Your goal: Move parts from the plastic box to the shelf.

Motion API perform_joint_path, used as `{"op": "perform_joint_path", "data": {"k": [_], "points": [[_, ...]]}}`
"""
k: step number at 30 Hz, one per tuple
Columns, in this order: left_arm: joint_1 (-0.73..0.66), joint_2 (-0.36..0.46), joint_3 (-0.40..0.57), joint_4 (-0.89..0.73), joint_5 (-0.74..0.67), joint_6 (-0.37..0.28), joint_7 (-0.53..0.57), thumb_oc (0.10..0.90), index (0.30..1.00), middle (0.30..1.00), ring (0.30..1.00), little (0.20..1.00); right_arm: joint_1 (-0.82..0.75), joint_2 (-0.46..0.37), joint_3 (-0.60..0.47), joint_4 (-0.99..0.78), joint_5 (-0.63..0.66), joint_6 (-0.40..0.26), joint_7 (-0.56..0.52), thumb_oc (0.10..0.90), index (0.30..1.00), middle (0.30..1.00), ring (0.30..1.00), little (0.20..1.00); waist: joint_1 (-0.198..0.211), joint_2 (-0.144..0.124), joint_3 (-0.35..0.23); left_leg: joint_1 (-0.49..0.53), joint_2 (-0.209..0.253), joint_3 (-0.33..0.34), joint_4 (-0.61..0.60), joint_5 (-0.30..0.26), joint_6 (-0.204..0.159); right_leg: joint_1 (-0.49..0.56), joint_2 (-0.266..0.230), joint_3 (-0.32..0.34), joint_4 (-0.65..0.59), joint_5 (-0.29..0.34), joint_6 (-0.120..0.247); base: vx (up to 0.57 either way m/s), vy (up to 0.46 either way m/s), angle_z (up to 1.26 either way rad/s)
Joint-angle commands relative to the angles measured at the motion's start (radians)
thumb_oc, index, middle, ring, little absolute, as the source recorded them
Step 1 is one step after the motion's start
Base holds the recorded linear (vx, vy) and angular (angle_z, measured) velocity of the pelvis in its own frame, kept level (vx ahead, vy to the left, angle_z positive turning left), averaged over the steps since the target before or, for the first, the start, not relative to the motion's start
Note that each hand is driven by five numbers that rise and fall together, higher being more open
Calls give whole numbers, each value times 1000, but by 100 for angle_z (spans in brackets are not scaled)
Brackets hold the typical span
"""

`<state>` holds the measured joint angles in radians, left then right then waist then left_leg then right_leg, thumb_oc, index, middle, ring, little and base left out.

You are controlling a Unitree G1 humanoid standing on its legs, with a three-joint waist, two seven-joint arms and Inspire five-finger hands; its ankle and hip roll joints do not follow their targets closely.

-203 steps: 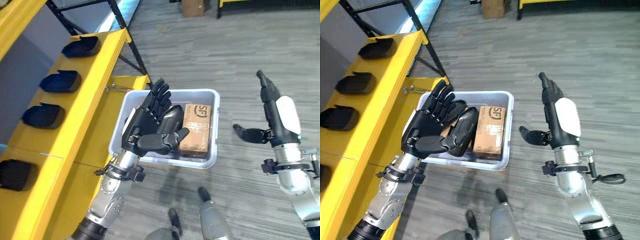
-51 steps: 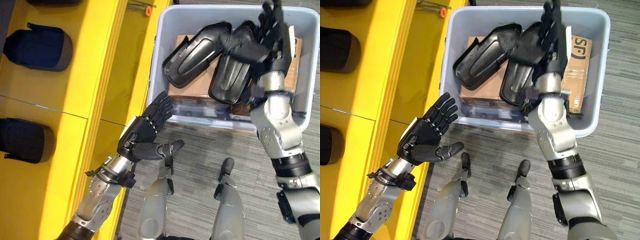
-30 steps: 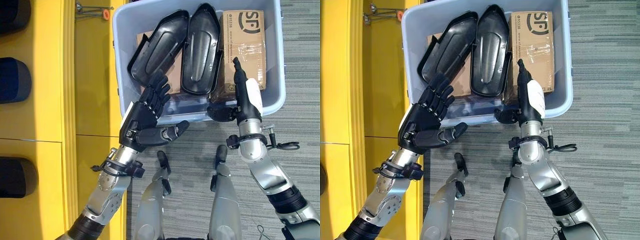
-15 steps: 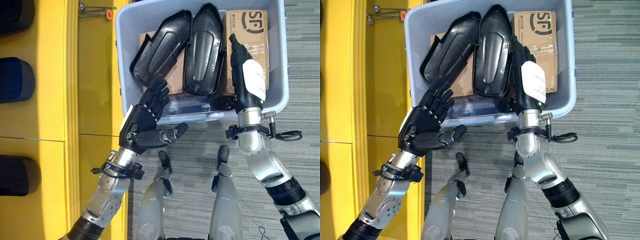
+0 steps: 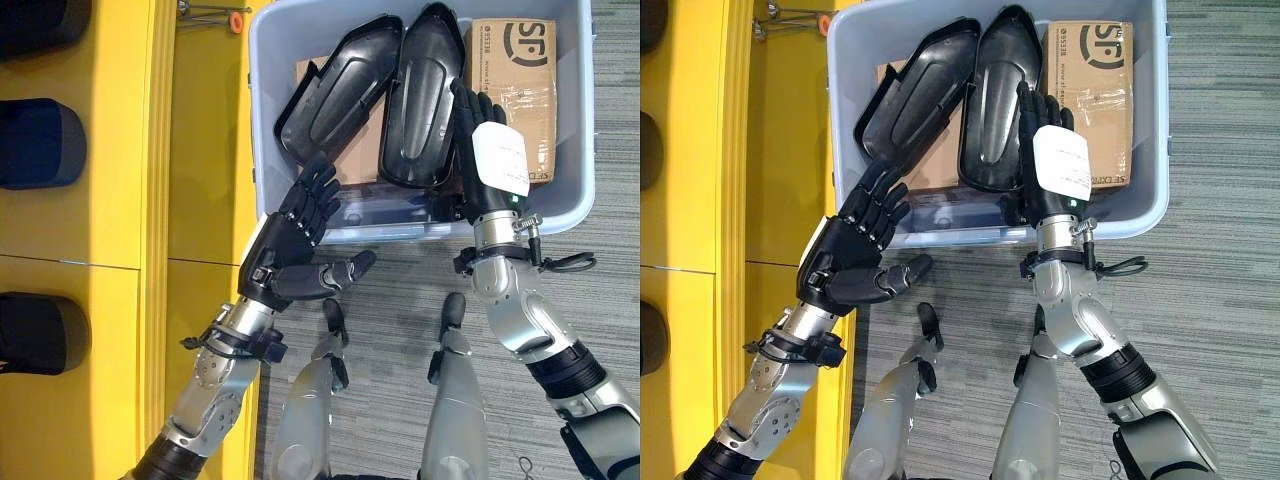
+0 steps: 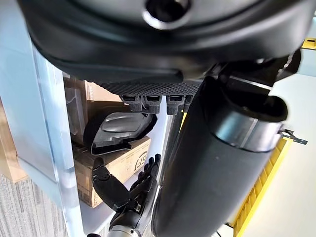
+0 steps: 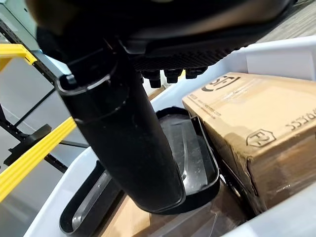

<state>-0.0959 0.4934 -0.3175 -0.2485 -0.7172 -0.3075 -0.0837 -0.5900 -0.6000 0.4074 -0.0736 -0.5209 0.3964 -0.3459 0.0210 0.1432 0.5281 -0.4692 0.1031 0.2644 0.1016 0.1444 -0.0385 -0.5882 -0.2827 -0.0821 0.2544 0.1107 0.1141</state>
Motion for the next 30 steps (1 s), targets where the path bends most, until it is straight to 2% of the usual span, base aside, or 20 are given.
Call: {"op": "perform_joint_path", "data": {"k": [1,6,14,20,24,30], "points": [[-17,-7,16,-169,-25,-83,-36,900,1000,1000,1000,1000,-134,-42,11,-104,-138,-65,-17,900,1000,1000,1000,1000,-1,78,-8,-58,-52,-59,33,-100,8,35,51,-75,180,-293,-80,0,0,0],[-29,-8,12,-169,-25,-73,-24,900,1000,1000,1000,1000,-144,-37,41,-84,-147,-43,-5,900,1000,1000,1000,1000,3,77,-8,-77,-51,-58,40,-100,11,14,50,-76,188,-292,-80,0,0,0],[-29,-9,8,-162,-26,-76,-22,900,1000,1000,1000,1000,-156,-20,68,-37,-166,-57,-17,900,1000,1000,1000,1000,13,82,-8,-113,-59,-62,59,-103,14,-20,51,-72,204,-292,-82,0,0,0],[-31,-18,4,-154,-38,-69,3,900,1000,1000,1000,1000,-162,-4,97,-27,-256,-46,-34,900,1000,1000,1000,1000,18,85,-8,-129,-61,-66,70,-105,14,-33,52,-69,208,-292,-84,8,10,0],[-35,-17,7,-145,-10,-77,12,900,1000,1000,1000,1000,-169,1,118,-2,-259,-49,-59,900,1000,1000,1000,1000,25,75,-8,-139,-60,-69,75,-107,18,-35,53,-72,206,-291,-84,4,-5,1],[-37,-14,10,-144,-6,-65,5,900,1000,1000,1000,1000,-180,8,132,41,-263,-35,-54,900,1000,1000,1000,1000,37,78,-8,-162,-63,-77,91,-109,20,-54,52,-76,226,-296,-87,14,-14,7]]}}
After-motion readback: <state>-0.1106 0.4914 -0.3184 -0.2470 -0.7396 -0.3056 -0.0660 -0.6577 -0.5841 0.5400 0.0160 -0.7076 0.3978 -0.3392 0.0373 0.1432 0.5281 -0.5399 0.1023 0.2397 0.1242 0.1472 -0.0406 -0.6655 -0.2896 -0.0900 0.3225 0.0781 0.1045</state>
